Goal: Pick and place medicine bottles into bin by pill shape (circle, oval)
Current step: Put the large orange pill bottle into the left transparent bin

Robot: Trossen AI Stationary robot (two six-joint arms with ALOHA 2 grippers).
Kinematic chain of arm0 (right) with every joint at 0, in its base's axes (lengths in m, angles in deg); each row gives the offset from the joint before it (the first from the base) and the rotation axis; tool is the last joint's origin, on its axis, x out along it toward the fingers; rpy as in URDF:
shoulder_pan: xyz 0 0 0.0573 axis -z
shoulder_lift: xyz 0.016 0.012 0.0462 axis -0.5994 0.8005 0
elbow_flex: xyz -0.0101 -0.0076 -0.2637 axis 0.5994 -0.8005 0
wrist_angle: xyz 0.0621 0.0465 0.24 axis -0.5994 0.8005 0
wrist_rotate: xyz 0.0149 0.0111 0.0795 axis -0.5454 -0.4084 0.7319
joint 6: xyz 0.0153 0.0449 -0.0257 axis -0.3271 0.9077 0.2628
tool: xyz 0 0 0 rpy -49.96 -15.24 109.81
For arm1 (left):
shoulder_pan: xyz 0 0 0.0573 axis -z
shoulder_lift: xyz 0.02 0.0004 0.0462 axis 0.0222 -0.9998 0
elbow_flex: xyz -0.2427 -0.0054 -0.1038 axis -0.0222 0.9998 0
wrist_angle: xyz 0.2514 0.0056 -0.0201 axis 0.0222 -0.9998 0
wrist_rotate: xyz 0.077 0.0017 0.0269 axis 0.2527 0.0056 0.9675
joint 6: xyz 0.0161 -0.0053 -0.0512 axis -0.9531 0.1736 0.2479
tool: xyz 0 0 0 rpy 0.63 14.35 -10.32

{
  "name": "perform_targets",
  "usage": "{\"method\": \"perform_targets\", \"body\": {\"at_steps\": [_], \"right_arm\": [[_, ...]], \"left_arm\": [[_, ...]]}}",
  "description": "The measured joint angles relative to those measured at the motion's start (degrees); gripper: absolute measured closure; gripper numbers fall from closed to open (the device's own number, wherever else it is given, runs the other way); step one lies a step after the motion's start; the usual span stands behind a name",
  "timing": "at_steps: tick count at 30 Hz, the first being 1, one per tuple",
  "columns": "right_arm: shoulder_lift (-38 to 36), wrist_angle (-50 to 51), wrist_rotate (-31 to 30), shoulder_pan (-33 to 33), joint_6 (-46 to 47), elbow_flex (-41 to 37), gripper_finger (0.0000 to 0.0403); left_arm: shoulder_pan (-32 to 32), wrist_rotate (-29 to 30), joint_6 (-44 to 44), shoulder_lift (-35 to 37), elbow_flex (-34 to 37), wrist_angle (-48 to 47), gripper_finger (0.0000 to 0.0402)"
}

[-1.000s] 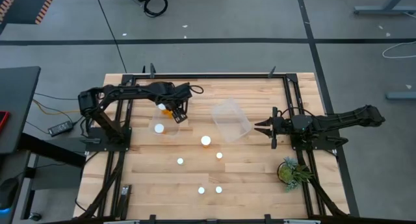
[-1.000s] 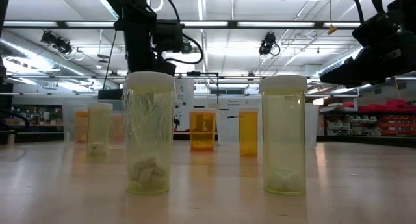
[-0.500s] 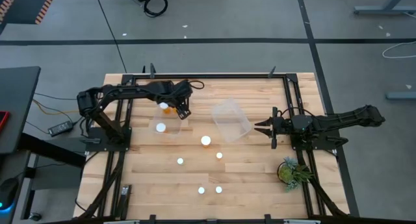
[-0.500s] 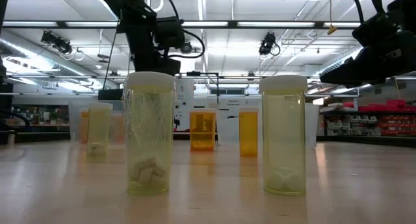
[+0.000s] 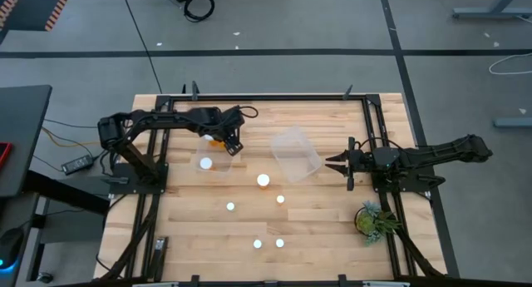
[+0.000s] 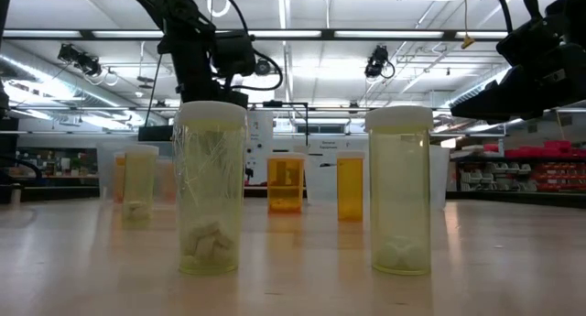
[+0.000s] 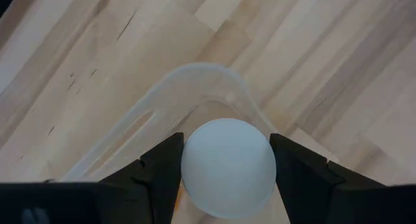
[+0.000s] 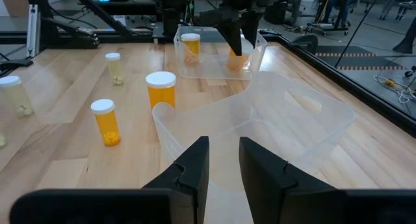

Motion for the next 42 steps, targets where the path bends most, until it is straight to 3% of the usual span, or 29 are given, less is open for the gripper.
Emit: {"method": "perform_targets", "body": {"at_steps": [19,42], "right_arm": [[0.0,0.0,0.0,0.0,0.0,0.0,0.0311],[0.0,0.0,0.0,0.0,0.0,0.0,0.0311]], "left_arm": [[-0.5,3.4,0.9,0.3,0.0,3.0,0.0184],[-0.5,1.7,1.8,0.4,0.0,1.7,0.0136]]}}
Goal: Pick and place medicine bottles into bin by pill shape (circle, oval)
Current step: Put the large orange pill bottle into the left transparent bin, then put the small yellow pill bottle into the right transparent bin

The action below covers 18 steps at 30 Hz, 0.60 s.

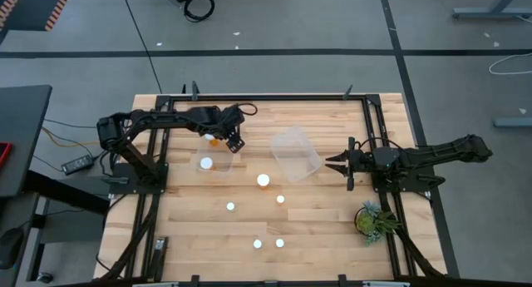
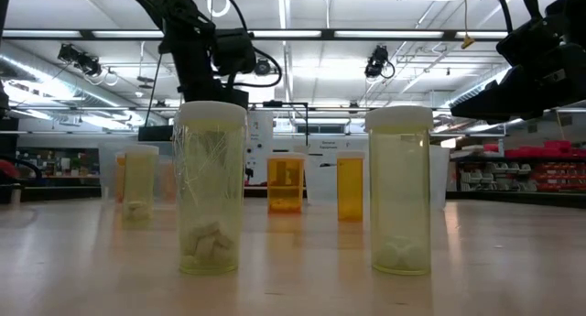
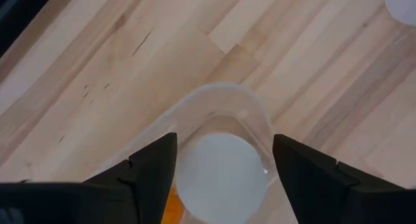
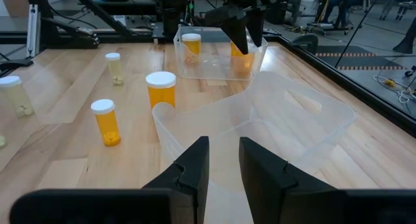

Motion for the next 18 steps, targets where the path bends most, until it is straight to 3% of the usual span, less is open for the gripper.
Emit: {"method": "perform_targets", "body": {"at_steps": [18], "right_arm": [[0.0,0.0,0.0,0.0,0.0,0.0,0.0311]], "left_arm": [[0.0,0.0,-3.0,0.0,0.0,-1.2,0.0125]]}}
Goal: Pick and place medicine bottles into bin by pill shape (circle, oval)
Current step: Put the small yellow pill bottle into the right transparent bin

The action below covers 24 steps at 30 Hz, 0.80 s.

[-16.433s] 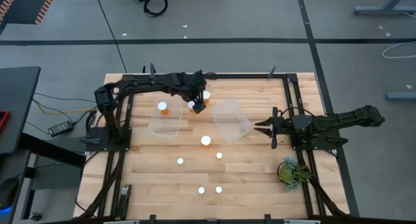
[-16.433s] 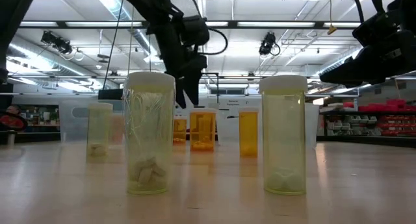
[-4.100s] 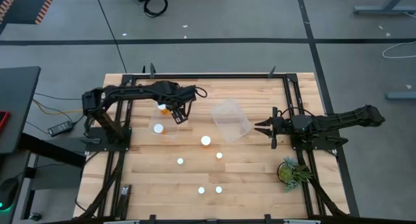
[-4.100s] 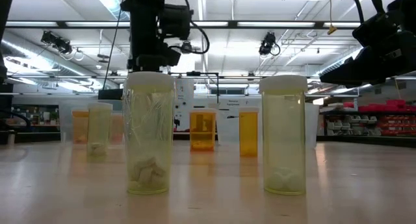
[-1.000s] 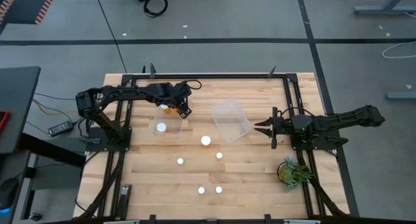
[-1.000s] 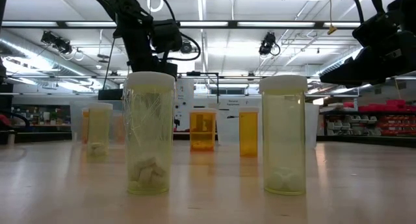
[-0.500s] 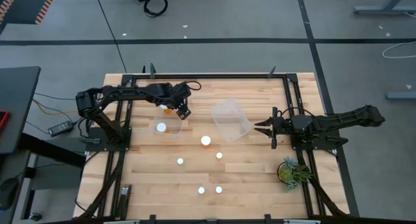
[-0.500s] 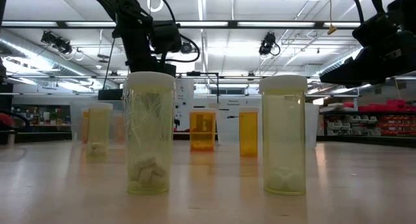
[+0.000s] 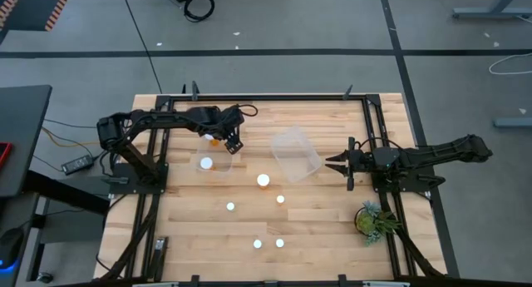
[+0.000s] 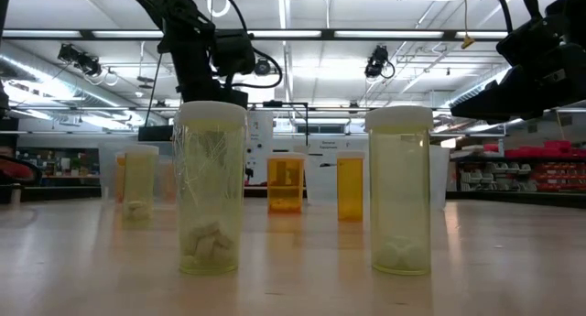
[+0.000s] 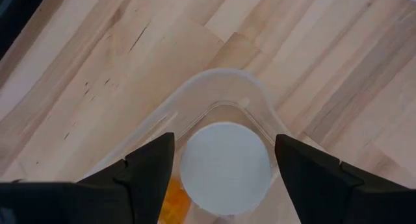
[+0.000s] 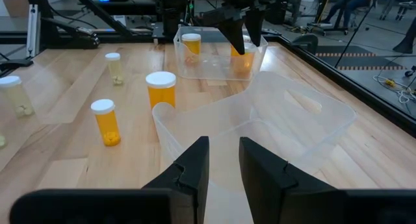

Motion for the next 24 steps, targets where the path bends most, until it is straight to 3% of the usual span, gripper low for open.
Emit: {"method": "perform_targets", "body": {"at_steps": [6,13,24], "right_arm": [[0.0,0.0,0.0,0.0,0.0,0.0,0.0311],[0.0,0.0,0.0,0.0,0.0,0.0,0.0311],[0.0,0.0,0.0,0.0,0.0,0.0,0.0311]], "left_arm": [[0.1,0.0,-0.7,0.0,-1.2,-1.3,0.0125],[0.6,0.0,-0.7,0.0,-8.7,-8.5,0.0125],[6.7,-0.1,-2.9,0.0,-13.2,-9.8,0.0141]]}}
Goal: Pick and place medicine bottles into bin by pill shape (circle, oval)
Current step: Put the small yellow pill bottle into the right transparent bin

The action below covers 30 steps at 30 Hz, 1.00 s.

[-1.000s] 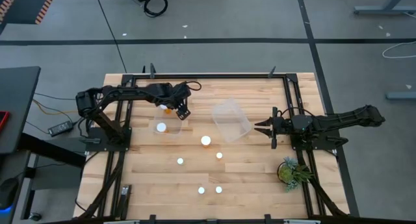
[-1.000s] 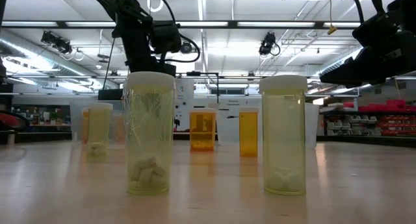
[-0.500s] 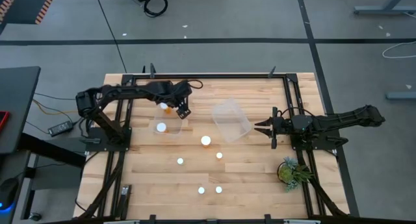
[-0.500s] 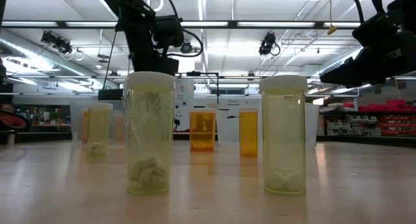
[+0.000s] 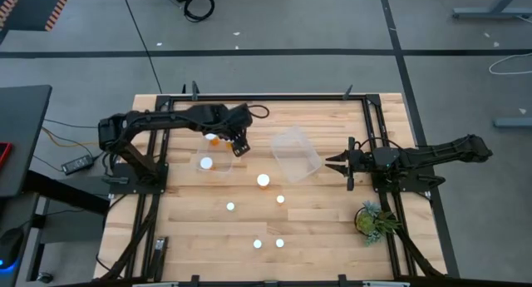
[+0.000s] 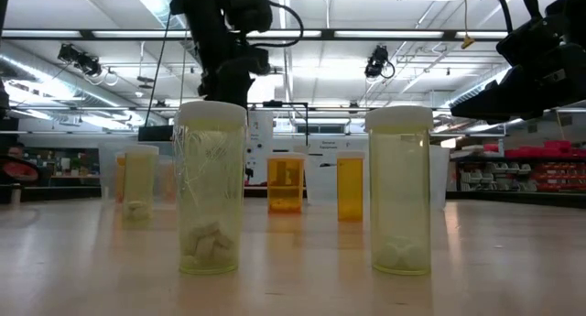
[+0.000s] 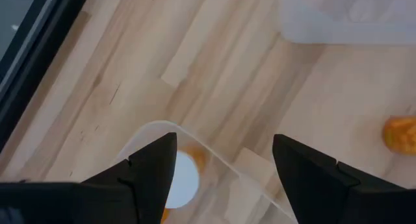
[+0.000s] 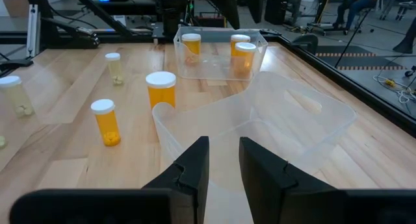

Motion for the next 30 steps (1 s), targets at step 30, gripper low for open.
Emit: {"method": "perform_targets", "body": {"at_steps": [30], "right_arm": [[0.0,0.0,0.0,0.0,0.0,0.0,0.0311]], "left_arm": [[19.7,-11.6,18.3,-0.2,-0.1,2.3,0.0152]]}}
